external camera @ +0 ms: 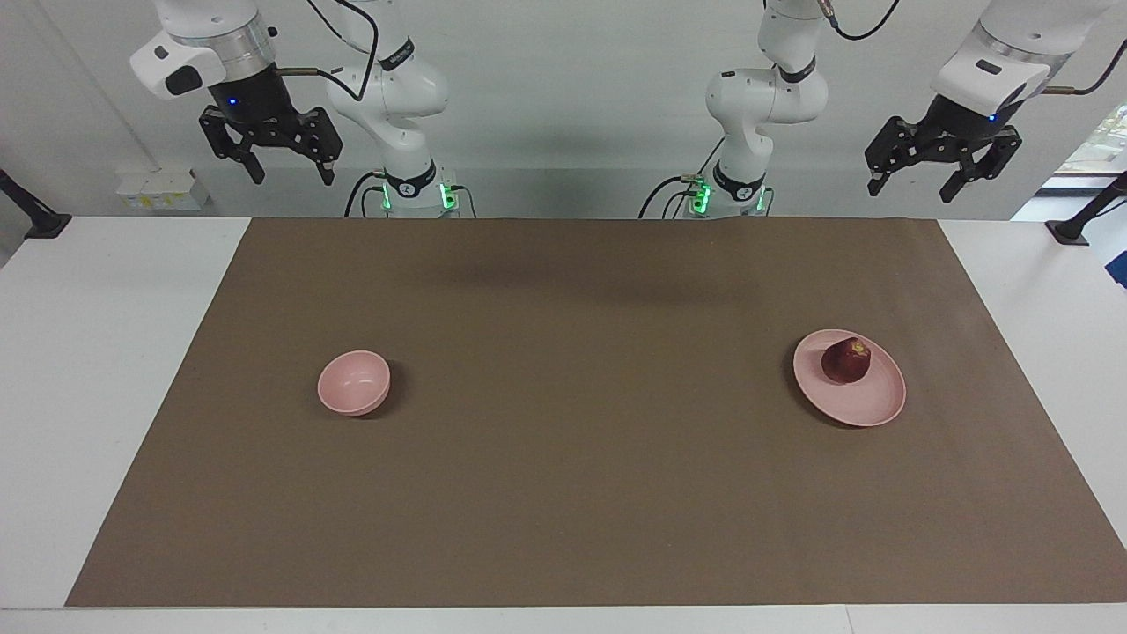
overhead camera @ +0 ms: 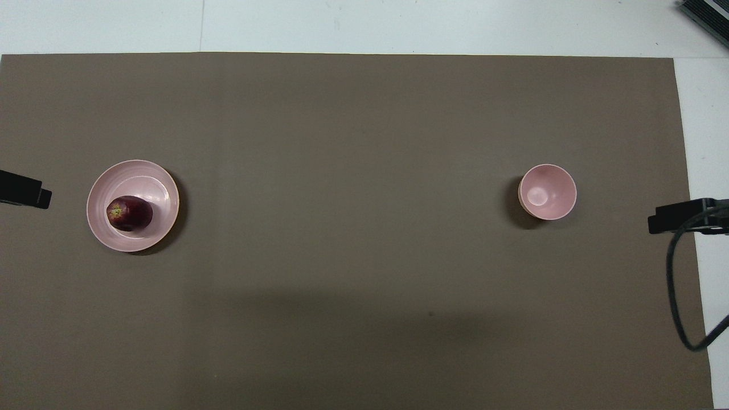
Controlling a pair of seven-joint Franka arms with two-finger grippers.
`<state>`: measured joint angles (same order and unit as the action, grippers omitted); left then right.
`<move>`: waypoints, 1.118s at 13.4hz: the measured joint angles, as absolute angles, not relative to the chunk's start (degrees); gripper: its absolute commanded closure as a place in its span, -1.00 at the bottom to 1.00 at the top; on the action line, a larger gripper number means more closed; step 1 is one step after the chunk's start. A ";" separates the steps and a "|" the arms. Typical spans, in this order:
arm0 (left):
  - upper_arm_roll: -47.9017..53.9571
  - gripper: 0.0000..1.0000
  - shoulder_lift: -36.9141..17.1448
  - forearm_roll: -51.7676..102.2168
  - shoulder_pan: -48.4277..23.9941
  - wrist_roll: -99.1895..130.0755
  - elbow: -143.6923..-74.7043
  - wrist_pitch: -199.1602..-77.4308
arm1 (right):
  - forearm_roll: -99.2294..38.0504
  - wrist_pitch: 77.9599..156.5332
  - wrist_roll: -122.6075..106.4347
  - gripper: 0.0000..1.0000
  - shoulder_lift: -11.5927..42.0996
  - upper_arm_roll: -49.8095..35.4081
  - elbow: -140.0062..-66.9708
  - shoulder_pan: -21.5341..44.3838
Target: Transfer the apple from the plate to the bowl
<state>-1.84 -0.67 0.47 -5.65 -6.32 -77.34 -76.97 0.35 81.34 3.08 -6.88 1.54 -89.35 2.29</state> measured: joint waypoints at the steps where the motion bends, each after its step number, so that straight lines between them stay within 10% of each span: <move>1: -1.84 -1.00 -0.65 0.47 -5.65 -6.31 -77.40 -77.28 | 0.35 81.34 3.08 -1.00 -6.88 1.54 -89.35 2.29; 15: -2.27 -1.00 -0.53 0.45 -5.48 -6.23 -77.73 -78.05 | 0.35 81.30 3.08 -1.00 -6.88 1.54 -89.35 2.29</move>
<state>-2.27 -0.53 0.45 -5.48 -6.23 -77.73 -78.05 0.35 81.30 3.08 -6.88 1.54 -89.35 2.29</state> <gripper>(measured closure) 0.000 0.000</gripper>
